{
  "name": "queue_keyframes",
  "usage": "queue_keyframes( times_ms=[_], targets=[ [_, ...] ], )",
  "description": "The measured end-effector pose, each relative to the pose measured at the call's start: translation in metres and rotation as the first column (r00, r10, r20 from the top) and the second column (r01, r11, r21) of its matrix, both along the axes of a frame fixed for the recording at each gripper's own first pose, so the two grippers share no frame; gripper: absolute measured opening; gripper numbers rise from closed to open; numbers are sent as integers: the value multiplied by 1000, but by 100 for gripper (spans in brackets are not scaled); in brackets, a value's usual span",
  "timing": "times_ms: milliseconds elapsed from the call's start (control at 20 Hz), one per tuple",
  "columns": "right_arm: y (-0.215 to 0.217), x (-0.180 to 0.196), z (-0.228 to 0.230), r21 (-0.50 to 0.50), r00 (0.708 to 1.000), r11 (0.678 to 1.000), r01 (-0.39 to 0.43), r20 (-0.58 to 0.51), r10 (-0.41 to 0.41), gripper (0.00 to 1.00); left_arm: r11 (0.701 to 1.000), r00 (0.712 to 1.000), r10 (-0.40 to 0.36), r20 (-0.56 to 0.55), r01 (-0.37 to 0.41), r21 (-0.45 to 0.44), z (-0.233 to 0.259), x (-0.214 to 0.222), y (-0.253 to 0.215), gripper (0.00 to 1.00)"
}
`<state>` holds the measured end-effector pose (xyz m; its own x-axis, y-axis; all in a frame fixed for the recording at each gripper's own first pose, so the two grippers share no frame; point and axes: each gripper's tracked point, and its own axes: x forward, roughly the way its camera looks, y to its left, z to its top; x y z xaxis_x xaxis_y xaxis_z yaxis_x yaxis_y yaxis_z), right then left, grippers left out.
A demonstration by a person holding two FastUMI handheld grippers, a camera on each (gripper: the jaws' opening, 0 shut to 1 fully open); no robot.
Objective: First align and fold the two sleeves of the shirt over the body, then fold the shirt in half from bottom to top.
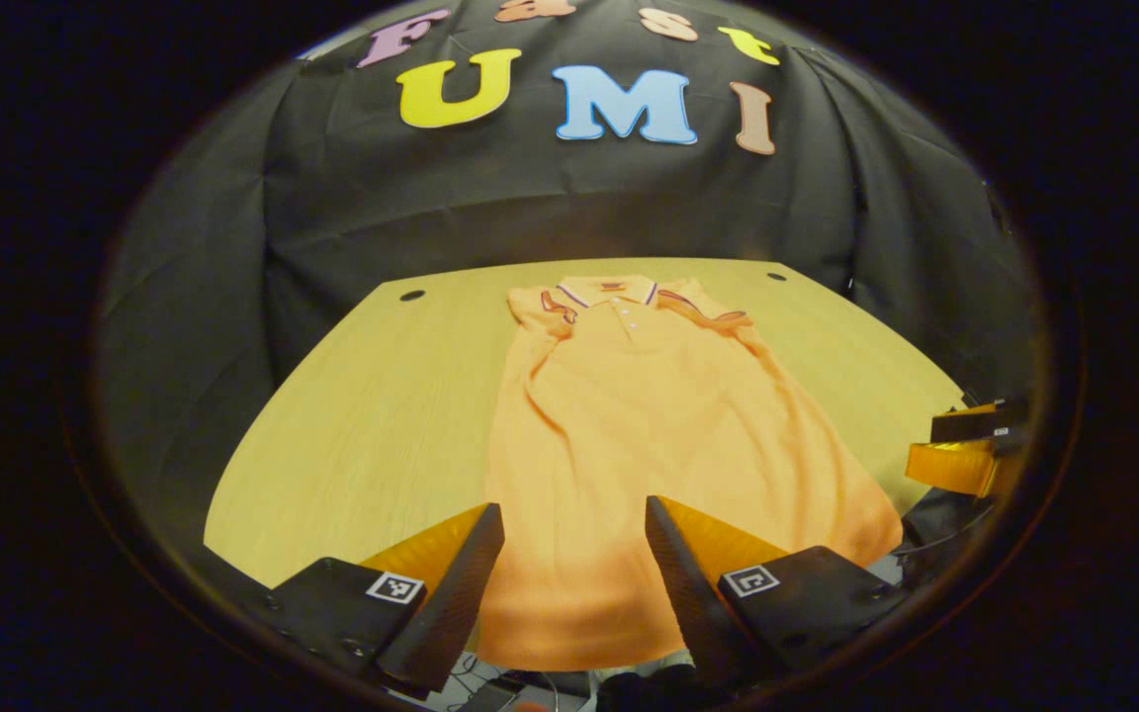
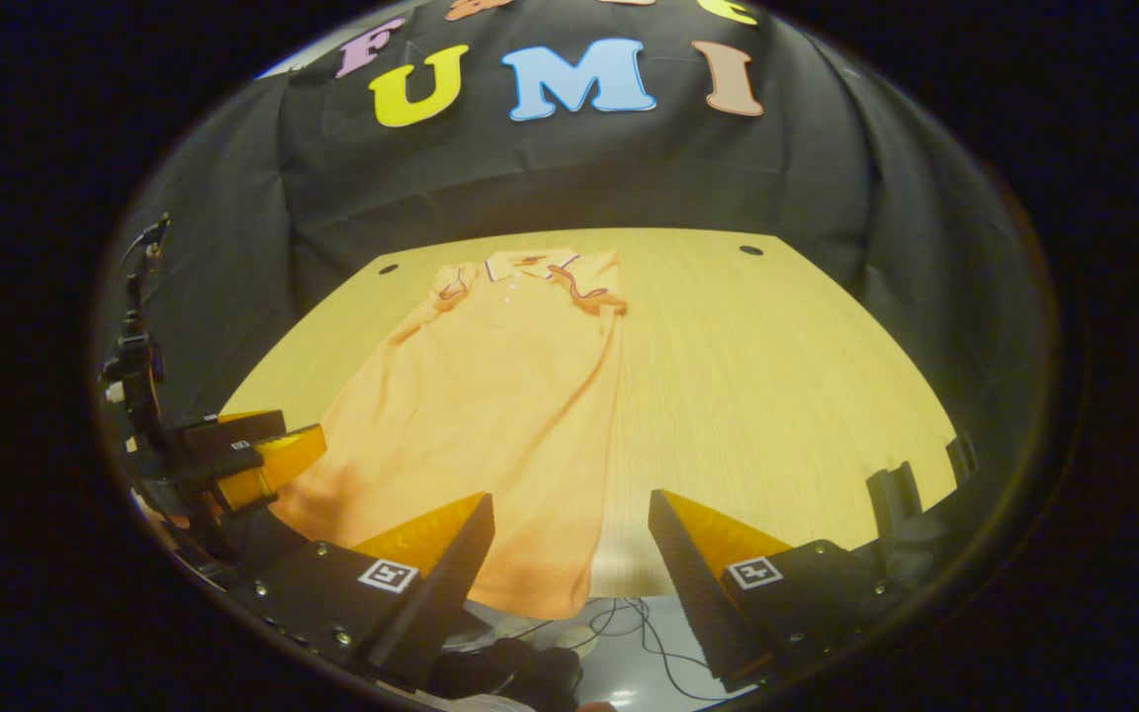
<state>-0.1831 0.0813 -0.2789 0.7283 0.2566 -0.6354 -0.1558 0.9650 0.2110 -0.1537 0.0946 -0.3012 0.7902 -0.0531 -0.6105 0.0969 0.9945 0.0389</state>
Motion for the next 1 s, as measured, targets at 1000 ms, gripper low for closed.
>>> queue_keyframes(
  times_ms=[1000],
  targets=[
    [34, -28, -62, -86, 984, 995, -55, -173, 39, 98, 1000, 994, 7, -106, -6, 4, -47, -51, 48, 95]
  ],
)
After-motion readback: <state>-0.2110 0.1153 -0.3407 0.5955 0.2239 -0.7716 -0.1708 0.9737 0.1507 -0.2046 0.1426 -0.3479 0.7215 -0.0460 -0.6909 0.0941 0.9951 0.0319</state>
